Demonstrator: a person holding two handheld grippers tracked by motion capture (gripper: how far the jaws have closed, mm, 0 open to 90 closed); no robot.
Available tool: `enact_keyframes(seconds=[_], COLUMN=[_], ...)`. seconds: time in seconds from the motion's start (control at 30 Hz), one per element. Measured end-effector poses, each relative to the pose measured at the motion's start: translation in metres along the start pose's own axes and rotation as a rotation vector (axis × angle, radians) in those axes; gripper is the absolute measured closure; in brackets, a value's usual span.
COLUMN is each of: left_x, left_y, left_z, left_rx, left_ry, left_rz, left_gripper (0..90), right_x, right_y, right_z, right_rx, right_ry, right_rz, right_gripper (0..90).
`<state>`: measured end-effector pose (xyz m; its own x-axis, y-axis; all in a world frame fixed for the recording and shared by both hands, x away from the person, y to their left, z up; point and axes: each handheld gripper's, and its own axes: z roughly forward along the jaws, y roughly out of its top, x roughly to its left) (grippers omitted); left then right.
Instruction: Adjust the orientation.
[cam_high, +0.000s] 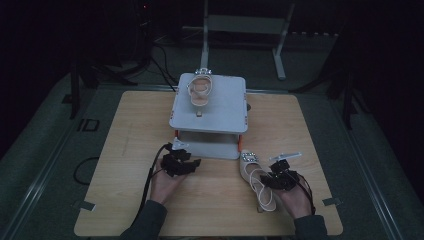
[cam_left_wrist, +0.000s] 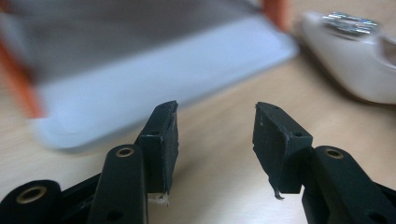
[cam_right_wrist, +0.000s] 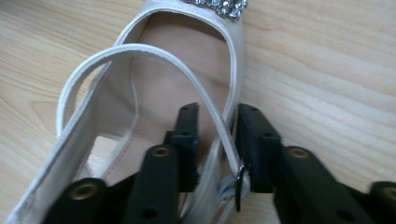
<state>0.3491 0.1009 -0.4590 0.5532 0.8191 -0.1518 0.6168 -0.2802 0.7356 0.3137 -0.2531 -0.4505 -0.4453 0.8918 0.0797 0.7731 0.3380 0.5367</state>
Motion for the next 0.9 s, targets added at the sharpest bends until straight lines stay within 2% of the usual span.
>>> enact_keyframes(seconds=[0.13, 0.23, 0.33, 0.43, 0.53, 0.7, 0.73, 0.9], left_x=[0.018, 0.032, 0.045, 0.057, 0.064, 0.067, 0.067, 0.067], left_y=[-0.002, -0.004, -0.005, -0.007, -0.009, -0.010, -0.010, -0.011], left_z=[-0.003, -0.006, -0.006, -0.003, 0.003, 0.017, 0.019, 0.026], left_rx=[-0.016, -0.020, -0.011, 0.005, 0.029, 0.060, 0.062, 0.057], left_ry=[0.087, 0.161, 0.249, 0.290, 0.304, 0.318, 0.317, 0.307], left_rz=[-0.013, -0.045, -0.097, -0.149, -0.179, -0.159, -0.161, -0.164], left_gripper=[54.8, 67.7, 79.2, 89.8, 90.0, 90.0, 90.0, 89.6], right_x=[-0.002, -0.003, -0.003, -0.002, -0.001, -0.004, -0.008, -0.015], right_y=[0.000, -0.001, -0.001, -0.001, -0.002, -0.002, -0.003, -0.005], right_z=[-0.001, -0.002, -0.002, -0.002, -0.003, -0.006, -0.007, -0.010], right_rx=[0.010, 0.018, 0.016, 0.010, -0.001, -0.018, -0.026, -0.038], right_ry=[-0.001, -0.013, -0.011, -0.015, -0.012, -0.014, -0.009, -0.005], right_rz=[0.007, 0.014, 0.059, 0.067, 0.073, 0.091, 0.112, 0.140], right_gripper=[78.4, 80.2, 81.2, 82.2, 82.7, 83.0, 83.1, 83.3])
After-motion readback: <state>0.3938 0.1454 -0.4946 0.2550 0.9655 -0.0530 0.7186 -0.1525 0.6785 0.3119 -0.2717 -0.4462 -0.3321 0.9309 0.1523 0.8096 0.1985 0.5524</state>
